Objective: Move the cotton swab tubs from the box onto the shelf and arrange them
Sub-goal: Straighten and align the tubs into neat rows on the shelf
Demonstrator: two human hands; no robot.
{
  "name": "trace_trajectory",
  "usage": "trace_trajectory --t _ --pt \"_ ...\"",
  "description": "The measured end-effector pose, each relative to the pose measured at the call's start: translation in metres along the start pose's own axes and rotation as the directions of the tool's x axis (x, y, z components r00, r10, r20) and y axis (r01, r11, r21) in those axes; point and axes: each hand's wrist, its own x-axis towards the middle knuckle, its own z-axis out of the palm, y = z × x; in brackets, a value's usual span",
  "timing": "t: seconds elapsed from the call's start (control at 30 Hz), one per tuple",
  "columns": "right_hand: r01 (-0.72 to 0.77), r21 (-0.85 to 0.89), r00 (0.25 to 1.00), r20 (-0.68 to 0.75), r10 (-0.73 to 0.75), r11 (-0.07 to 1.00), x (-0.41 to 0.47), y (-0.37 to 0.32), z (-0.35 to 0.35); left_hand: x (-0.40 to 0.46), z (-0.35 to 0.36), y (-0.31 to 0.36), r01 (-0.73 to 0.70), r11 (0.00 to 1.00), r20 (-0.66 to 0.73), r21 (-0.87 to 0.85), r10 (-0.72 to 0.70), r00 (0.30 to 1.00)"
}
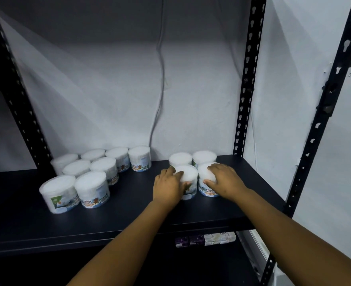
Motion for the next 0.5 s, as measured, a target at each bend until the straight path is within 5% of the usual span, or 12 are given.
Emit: trace_trajectory --t 0.5 --pt "0.016 0.038 1.0 -0.015 -0.016 0.999 -0.0022 0.004 0.0016 -0.0016 0.0032 -0.0003 -0.012 1.0 0.006 -0.023 0.012 1.0"
